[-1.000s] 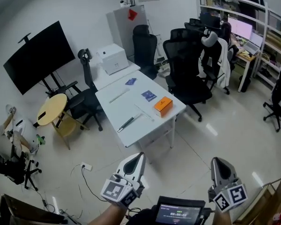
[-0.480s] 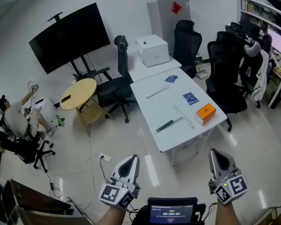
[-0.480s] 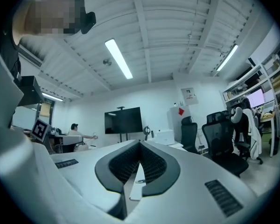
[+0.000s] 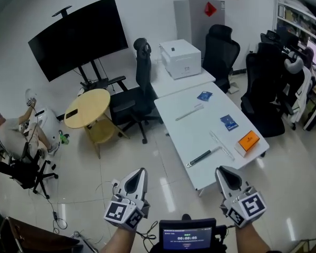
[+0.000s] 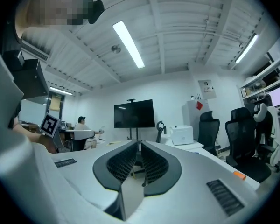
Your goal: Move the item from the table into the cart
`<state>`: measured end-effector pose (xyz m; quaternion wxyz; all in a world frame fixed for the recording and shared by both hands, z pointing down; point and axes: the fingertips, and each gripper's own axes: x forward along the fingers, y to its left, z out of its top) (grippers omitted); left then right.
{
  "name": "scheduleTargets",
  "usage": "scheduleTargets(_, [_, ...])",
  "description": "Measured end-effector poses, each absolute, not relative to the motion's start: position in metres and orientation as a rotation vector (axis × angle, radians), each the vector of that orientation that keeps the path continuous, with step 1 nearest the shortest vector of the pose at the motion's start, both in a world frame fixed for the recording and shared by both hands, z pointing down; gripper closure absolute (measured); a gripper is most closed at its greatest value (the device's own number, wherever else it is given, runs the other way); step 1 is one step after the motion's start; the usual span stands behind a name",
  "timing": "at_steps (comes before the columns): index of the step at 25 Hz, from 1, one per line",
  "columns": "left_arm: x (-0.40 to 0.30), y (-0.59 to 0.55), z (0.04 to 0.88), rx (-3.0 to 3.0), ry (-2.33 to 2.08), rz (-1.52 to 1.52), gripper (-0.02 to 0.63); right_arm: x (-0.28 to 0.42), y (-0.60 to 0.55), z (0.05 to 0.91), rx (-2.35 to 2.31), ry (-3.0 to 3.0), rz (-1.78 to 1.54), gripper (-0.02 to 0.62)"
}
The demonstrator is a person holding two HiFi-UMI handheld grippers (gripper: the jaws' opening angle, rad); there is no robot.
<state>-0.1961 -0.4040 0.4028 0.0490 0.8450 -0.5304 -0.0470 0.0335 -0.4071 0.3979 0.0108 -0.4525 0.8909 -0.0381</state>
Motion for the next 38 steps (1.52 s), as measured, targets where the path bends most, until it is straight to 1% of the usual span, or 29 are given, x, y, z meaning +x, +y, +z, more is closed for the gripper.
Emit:
scheduleTargets(1, [-0.201, -0.423, 0.401, 2.575, -1.628, -0.149, 0.606, 0.028, -0.425, 0.4, -1.405, 2.779, -0.123, 0.574])
scheduleTargets(6, [-0.214, -0.511, 0.399, 2.528, -1.656, -0.131, 0.606, 0.012, -0.519, 0.409, -1.395, 2.793, -0.151, 0.574])
scheduleTargets(12, [-0.241, -0.641, 0.402, 2.576, -1.59, -0.094, 0.606, -0.014, -0.635, 0.425, -1.45, 2.755, -0.271, 0.574])
scheduleTargets(13, [-0.246, -0.666, 0.406, 2.59, -1.573, -0.091, 0.606, -0.021, -0.656, 0.431, -1.468, 2.743, -0.298, 0.544])
scheduleTargets(14, [-0.253, -0.691, 0.41, 2.601, -1.557, -0.088, 0.606, -0.03, -0.677, 0.437, -1.49, 2.732, -0.316, 0.479])
scheduleTargets(15, [-0.261, -0.718, 0.415, 2.607, -1.536, -0.088, 0.606, -0.041, -0.698, 0.443, -1.519, 2.721, -0.328, 0.471])
scheduleTargets(19, [-0.292, -0.826, 0.428, 2.62, -1.357, -0.126, 0.606, -0.078, -0.78, 0.468, -1.701, 2.641, -0.349, 0.471])
scheduleTargets(23, [-0.305, -0.925, 0.441, 2.791, -1.13, -0.053, 0.606, -0.102, -0.864, 0.485, -1.884, 2.474, -0.392, 0.471])
scheduleTargets(25, [-0.297, -0.957, 0.45, 2.858, -1.017, -0.015, 0.606, -0.102, -0.887, 0.489, -1.959, 2.41, -0.409, 0.402])
scheduleTargets(28, [-0.27, -0.995, 0.456, 2.878, -0.885, -0.009, 0.606, -0.08, -0.901, 0.487, -2.092, 2.321, -0.397, 0.4])
scheduleTargets(31, [-0.223, -1.019, 0.461, 2.886, -0.751, 0.011, 0.606, -0.043, -0.906, 0.487, -2.202, 2.202, -0.404, 0.403])
scheduleTargets(32, [-0.206, -1.024, 0.463, 2.891, -0.706, 0.027, 0.606, -0.031, -0.905, 0.489, -2.211, 2.161, -0.433, 0.369])
scheduleTargets(33, [-0.189, -1.028, 0.464, 2.894, -0.664, 0.038, 0.606, -0.02, -0.904, 0.492, -2.21, 2.129, -0.465, 0.357])
scheduleTargets(35, [-0.154, -1.033, 0.465, 2.903, -0.586, 0.042, 0.606, 0.005, -0.903, 0.498, -2.243, 2.097, -0.491, 0.355])
scheduleTargets(36, [-0.137, -1.036, 0.465, 2.913, -0.552, 0.047, 0.606, 0.019, -0.903, 0.503, -2.285, 2.08, -0.49, 0.336])
scheduleTargets(38, [-0.106, -1.042, 0.473, 2.917, -0.495, 0.073, 0.606, 0.046, -0.904, 0.516, -2.354, 2.006, -0.52, 0.336])
